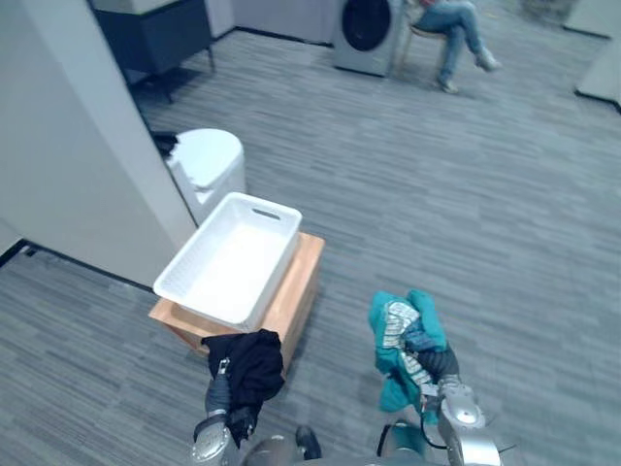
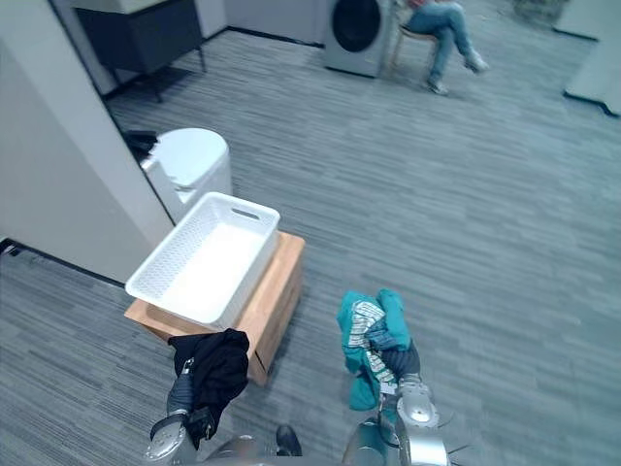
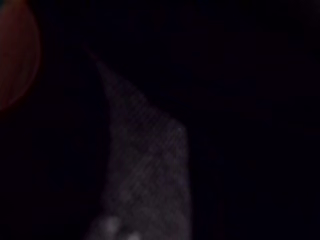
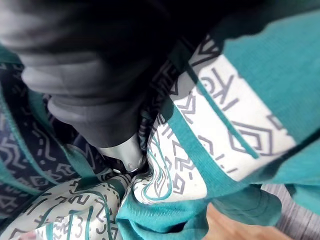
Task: Tidy the bed and pick cloth on bed and put in laundry
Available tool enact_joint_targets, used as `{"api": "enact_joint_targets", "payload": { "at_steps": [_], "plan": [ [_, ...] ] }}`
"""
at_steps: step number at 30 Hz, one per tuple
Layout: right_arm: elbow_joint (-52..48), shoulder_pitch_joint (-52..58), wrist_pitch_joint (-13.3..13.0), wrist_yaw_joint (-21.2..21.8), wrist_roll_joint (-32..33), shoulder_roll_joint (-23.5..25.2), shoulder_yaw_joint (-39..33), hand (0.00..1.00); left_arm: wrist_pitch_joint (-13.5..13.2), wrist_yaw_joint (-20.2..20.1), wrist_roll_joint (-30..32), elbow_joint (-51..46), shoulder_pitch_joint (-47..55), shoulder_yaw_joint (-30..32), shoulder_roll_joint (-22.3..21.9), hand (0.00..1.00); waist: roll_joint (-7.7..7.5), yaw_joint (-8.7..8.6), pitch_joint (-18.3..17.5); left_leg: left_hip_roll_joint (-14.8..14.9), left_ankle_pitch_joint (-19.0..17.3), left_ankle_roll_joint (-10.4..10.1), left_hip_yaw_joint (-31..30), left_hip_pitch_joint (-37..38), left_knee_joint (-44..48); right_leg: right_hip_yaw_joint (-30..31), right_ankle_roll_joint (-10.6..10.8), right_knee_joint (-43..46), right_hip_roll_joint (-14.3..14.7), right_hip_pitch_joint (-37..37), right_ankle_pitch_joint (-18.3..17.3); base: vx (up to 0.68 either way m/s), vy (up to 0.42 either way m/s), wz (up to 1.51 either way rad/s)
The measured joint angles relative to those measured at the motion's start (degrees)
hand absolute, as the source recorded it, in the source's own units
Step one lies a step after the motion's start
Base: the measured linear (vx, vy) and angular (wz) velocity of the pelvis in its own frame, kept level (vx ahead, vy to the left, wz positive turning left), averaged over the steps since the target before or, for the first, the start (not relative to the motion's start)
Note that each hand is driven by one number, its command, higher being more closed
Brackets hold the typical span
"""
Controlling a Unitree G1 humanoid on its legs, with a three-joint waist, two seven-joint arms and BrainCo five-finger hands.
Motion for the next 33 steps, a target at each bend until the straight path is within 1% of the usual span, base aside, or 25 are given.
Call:
{"api": "enact_joint_targets", "payload": {
  "at_steps": [1, 2, 4, 5, 6, 7, 8, 9, 10, 11, 12, 13, 15, 16, 19, 21, 22, 23, 25, 27, 28, 30, 31, 32, 33],
  "plan": [
    [-0.6, 0.0, 0.0, 0.3, 0.0, 0.3, 0.0, 1.0, -0.2, 0.0, 0.1, 0.2, -1.6, -1.1, 0.8, 1.0, 0.02, -0.08, 0.0, -0.1, 0.0, 0.0, -3.7, 0.4, -0.5, 6.1, 0.7, -14.9, 3.2, -0.7, 0.9, 0.43, -0.139, 1.49],
    [-0.7, 0.5, -0.1, 0.3, 0.0, 0.3, -0.2, 1.0, -0.6, 0.0, 0.4, 0.8, -2.8, -1.8, 1.1, 1.0, -0.07, -0.22, -0.1, -0.4, -0.2, -0.4, -6.8, 0.4, -0.9, 12.3, 2.1, -25.9, 4.6, -0.7, 3.4, 0.49, -0.209, 1.69],
    [-0.6, 1.7, 0.2, 0.3, 0.0, 0.5, -0.1, 1.0, -1.3, 0.2, 1.3, 3.1, -4.5, -3.0, 1.2, 1.0, -0.85, -0.35, -0.4, -0.7, -2.2, -3.4, -10.8, 1.4, -0.9, 21.4, 3.8, -36.3, 4.6, -0.2, 8.2, 0.38, -0.248, 1.72],
    [-0.6, 2.1, 0.2, 0.4, 0.0, 0.7, 0.1, 1.0, -1.3, 0.4, 1.7, 3.1, -4.1, -3.0, 1.2, 1.0, -0.89, -0.22, -0.4, -0.5, -2.8, -4.0, -11.5, 2.2, -0.6, 22.3, 3.1, -36.3, 4.4, 0.1, 9.0, 0.37, -0.311, 1.56],
    [-0.7, 3.0, 0.2, 0.7, 0.0, 1.0, 1.6, 1.0, -1.4, 1.1, 2.1, 2.1, -2.3, -2.6, 1.1, 1.0, -1.94, 0.31, -0.6, -0.4, -5.2, -5.4, -13.3, 3.6, 0.8, 22.4, 0.6, -33.9, 3.8, 0.8, 11.7, 0.35, -0.386, 1.2],
    [-0.9, 3.0, 0.2, 1.2, 0.0, 0.7, 4.5, 1.0, -1.6, 1.1, 2.1, 0.4, 0.8, -1.1, 1.2, 1.0, -2.76, 0.81, -0.8, 0.6, -9.4, -7.4, -15.3, 3.3, 6.1, 20.5, 0.2, -31.3, 3.5, 2.6, 12.0, 0.33, -0.435, 1.04],
    [-1.3, 3.1, 0.2, 1.3, 0.0, 0.6, 5.8, 1.0, -1.7, 1.2, 2.1, -0.3, 2.1, -0.5, 1.3, 1.0, -2.8, 0.86, -0.7, 1.8, -11.4, -8.2, -15.1, 3.1, 8.8, 18.5, 0.1, -30.7, 3.7, 3.9, 11.3, 0.33, -0.521, 1.3],
    [-3.0, 2.6, 0.1, 1.8, 0.0, -0.6, 6.8, 1.0, -1.4, 1.2, 1.9, 0.5, 2.6, 0.1, 0.3, 1.0, -0.74, 0.66, -0.4, 7.6, -15.1, -9.1, -14.2, -0.6, 19.7, 12.5, 2.3, -30.9, 5.8, 7.9, 9.4, 0.28, -0.53, 1.64],
    [-4.2, 2.0, 0.0, 1.9, 0.1, -2.5, 6.6, 1.0, -1.4, 1.1, 1.6, 0.5, 2.9, -0.3, -1.5, 1.0, 1.6, 0.14, -0.7, 13.5, -14.7, -8.1, -7.7, -5.8, 28.8, 6.8, 1.1, -33.5, 7.1, 10.8, 9.1, 0.23, -0.498, 1.73],
    [-4.3, 1.4, 0.0, 1.9, 0.1, -3.3, 6.4, 1.0, -1.5, 1.0, 1.3, 0.5, 3.1, -0.5, -2.3, 1.0, 2.0, 0.35, -0.7, 15.4, -14.6, -7.8, -3.5, -7.0, 30.8, 4.9, 0.8, -34.9, 7.3, 12.2, 9.2, 0.2, -0.434, 1.6],
    [-4.3, -0.5, -0.1, 2.0, 0.1, -4.2, 5.2, 1.0, -1.5, 0.4, 1.1, 0.6, 3.3, -1.7, -2.4, 1.0, 1.94, 0.46, -0.8, 16.9, -14.7, -7.6, 6.7, -8.7, 30.5, 1.8, -0.3, -37.4, 7.0, 14.4, 9.3, 0.15, -0.277, 1.17],
    [-4.3, -2.0, -0.3, 2.0, 0.1, -4.4, 4.1, 1.0, -1.5, -0.5, 1.1, 0.6, 3.3, -1.7, -2.4, 1.0, 1.99, 0.37, -0.8, 15.6, -14.5, -8.0, 10.3, -9.9, 27.3, -0.2, -1.2, -38.7, 6.8, 15.2, 9.7, 0.2, -0.242, 1.06],
    [-4.3, -3.4, -0.4, 2.2, 0.1, -4.4, 2.7, 1.0, -1.5, -1.3, 1.2, 0.6, 3.3, -1.4, -2.4, 1.0, 2.37, 0.72, -0.9, 13.0, -12.9, -8.0, 11.9, -11.1, 20.9, -3.1, -1.0, -39.8, 6.8, 16.1, 10.4, 0.17, -0.094, 0.6],
    [-4.0, -3.2, -0.3, 2.2, 0.1, -4.1, 1.9, 1.0, -1.4, -1.5, 1.5, 0.7, 3.4, -1.0, -2.5, 1.0, 2.38, 1.67, -1.1, 11.3, -7.9, -1.5, 12.8, -9.8, 17.2, -5.1, -0.8, -40.4, 6.6, 17.5, 10.5, 0.18, -0.063, 0.59],
    [-4.3, -0.7, -0.3, 2.5, 0.1, -2.9, -0.1, 1.0, -1.4, -2.3, 1.6, 0.9, 3.5, -1.2, -2.4, 1.0, 0.53, 0.84, -1.7, 7.3, -5.6, -1.0, 9.7, -7.4, 10.1, -10.9, -0.4, -39.7, 4.7, 20.2, 10.8, 0.21, 0.006, 0.96],
    [-4.3, -0.6, -0.2, 2.4, 0.1, -2.1, -1.8, 1.0, -1.4, -2.9, 2.1, 1.4, 3.3, -1.3, -2.3, 1.0, 1.1, -0.28, -1.6, 6.6, -4.1, -0.6, 6.6, -5.3, 7.3, -12.6, -0.4, -29.1, 3.2, 17.8, 10.8, 0.25, 0.098, 0.98],
    [-4.5, -0.4, -0.2, 2.2, 0.1, -1.4, -2.3, 1.0, -1.3, -3.1, 2.4, 1.4, 3.3, -1.6, -1.7, 1.0, 0.97, -0.41, -1.6, 6.3, -3.3, -0.2, 4.5, -3.5, 6.4, -11.1, -1.6, -16.3, 0.6, 14.1, 11.9, 0.28, 0.082, 1.14],
    [-5.2, 0.0, -0.2, 2.2, 0.1, -1.2, -2.2, 1.0, -1.4, -3.4, 2.7, 1.5, 2.9, -2.7, -0.6, 1.0, 1.23, -1.33, -1.4, 6.2, -3.2, -0.1, 1.7, -2.1, 6.2, -6.1, -1.7, -5.8, -0.1, 9.5, 9.8, 0.21, 0.02, 1.06],
    [-8.2, 0.8, -0.3, 2.1, 0.1, -0.8, -2.3, 1.0, -1.4, -3.9, 3.4, 2.5, 2.0, -3.4, 1.7, 1.0, 0.76, -2.6, -1.6, 6.1, -3.2, -0.1, -2.8, -1.1, 6.2, 1.0, -0.5, -2.0, 2.7, 6.5, 3.3, 0.2, -0.049, 1.32],
    [-11.4, 0.5, -1.2, 1.9, 0.1, -0.5, -2.4, 1.0, -1.7, -3.9, 3.9, 3.8, 0.7, -3.3, 2.8, 1.0, 0.52, -2.81, -1.7, 5.8, -3.2, -0.3, -5.0, -1.0, 6.1, 5.2, -0.3, -7.7, 5.2, 4.9, 0.9, 0.16, -0.085, 0.74],
    [-13.3, -1.0, -2.0, 1.9, 0.1, -0.6, -1.7, 1.0, -1.8, -3.8, 4.0, 5.6, -0.7, -3.2, 3.4, 1.0, 0.89, -1.83, -1.6, 5.9, -2.8, -1.4, -5.1, -1.9, 6.0, 8.0, 0.3, -16.1, 7.3, 4.0, 0.2, 0.09, -0.14, 0.14],
    [-16.1, -2.1, -3.0, 1.9, 0.1, -0.6, -1.4, 1.0, -1.7, -3.9, 4.4, 8.9, -2.7, -3.5, 3.5, 1.0, 0.69, -2.42, -1.4, 5.5, -2.4, -2.1, -6.7, -2.6, 5.5, 13.5, 0.1, -27.2, 9.7, 5.8, 1.4, 0.07, -0.158, 0.39],
    [-16.9, -1.8, -3.8, 1.9, 0.1, -0.5, -1.2, 1.0, -1.8, -4.0, 4.6, 10.0, -3.4, -4.0, 3.5, 1.0, 0.02, -2.96, -1.5, 4.5, -2.8, -3.3, -7.3, -2.5, 5.5, 16.0, -0.6, -34.5, 9.6, 9.0, 8.4, 0.1, -0.172, 0.57],
    [-17.1, -1.6, -3.8, 1.9, 0.1, -0.4, -1.1, 1.0, -1.8, -4.1, 4.6, 10.0, -3.4, -4.0, 3.6, 1.0, -0.88, -3.05, -1.4, 3.7, -3.2, -3.9, -7.1, -1.9, 5.4, 16.1, -0.8, -35.7, 8.8, 10.2, 12.7, 0.12, -0.208, 0.49],
    [-17.0, -1.7, -3.7, 1.9, 0.0, -0.8, -1.0, 1.0, -1.8, -4.0, 4.7, 11.2, -3.4, -3.8, 3.1, 1.0, -0.59, -2.81, -1.2, 4.1, -3.8, -4.9, -5.6, -0.9, 5.6, 15.9, -0.1, -38.1, 8.6, 12.6, 11.4, 0.1, -0.188, 0.12]
  ]
}}
